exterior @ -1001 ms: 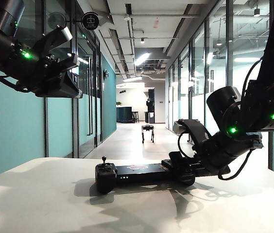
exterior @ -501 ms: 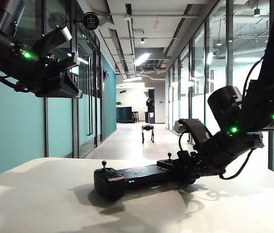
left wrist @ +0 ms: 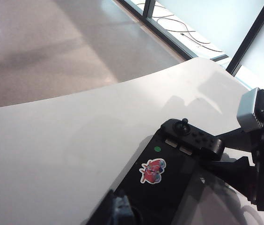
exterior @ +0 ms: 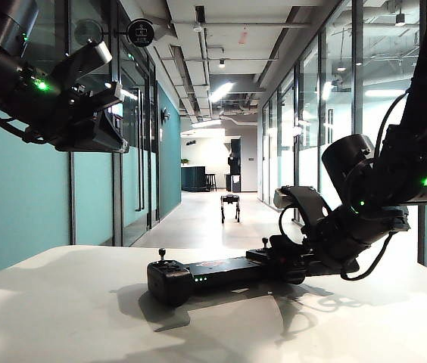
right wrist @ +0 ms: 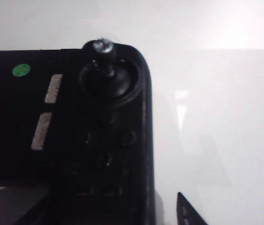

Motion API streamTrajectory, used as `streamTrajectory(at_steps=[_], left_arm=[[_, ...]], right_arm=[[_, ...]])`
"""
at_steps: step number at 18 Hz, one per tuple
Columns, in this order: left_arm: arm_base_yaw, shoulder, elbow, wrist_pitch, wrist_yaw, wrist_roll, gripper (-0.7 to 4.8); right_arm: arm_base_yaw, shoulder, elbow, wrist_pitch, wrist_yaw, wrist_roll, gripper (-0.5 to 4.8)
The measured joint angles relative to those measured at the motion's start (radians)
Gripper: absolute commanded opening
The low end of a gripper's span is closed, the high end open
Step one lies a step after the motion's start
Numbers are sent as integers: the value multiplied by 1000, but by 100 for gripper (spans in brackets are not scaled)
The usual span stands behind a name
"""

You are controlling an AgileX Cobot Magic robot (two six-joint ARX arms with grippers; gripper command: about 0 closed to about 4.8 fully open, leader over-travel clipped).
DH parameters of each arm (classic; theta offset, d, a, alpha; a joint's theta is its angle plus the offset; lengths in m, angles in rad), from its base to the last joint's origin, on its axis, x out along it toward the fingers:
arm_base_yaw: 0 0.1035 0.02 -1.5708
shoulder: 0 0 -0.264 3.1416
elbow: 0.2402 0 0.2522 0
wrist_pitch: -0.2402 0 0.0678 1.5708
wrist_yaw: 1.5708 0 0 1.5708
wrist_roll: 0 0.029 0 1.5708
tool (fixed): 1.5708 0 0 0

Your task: Push the left joystick on the remote control sitting on the white table backward to make the robot dog back up in a straight line until it returns close to you.

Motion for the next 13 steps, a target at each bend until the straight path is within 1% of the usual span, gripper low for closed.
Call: streamTrajectory(at_steps=[2, 3, 7, 10, 13], left_arm=[[0, 0, 0, 0, 0, 0, -6], [0, 0, 0, 0, 0, 0, -6], [0, 0, 0, 0, 0, 0, -6], [0, 0, 0, 0, 0, 0, -6], [0, 0, 0, 0, 0, 0, -6]], right_arm=[[0, 0, 0, 2, 2, 0, 461], [0, 0, 0, 4, 4, 0, 479], [-2, 0, 0, 4, 3, 0, 479], [-24, 0, 0, 9, -5, 0, 479], [-44, -10, 0, 13, -56, 0, 479]])
